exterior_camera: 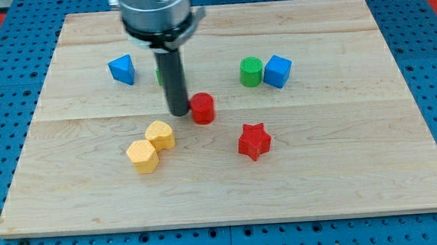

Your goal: Drag the blue blocks towards left side

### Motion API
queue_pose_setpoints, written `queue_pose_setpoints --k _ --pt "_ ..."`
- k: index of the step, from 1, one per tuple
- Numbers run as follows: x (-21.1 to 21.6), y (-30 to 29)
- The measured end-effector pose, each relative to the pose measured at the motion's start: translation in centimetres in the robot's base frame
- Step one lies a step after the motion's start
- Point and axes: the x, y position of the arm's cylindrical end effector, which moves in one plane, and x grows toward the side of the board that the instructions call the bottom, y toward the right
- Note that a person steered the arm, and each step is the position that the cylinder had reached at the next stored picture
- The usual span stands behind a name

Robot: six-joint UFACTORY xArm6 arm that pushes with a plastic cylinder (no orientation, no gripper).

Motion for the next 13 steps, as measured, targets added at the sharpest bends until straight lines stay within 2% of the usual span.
queue_pose_setpoints --k 1,2,4,5,6,7,8,10,11,12,13 --pt "-3.5 0.5" --pt "-4.3 2.3" --pt "3.1 7.0" --pt "-1.6 5.6" --pt "-2.2 8.9" --pt "-4.7 12.0" --pt "-6.9 17.7" --pt "-9.8 24.4" --pt "-14.7 17.0" --pt "-17.0 9.4" --pt "-17.0 1.5"
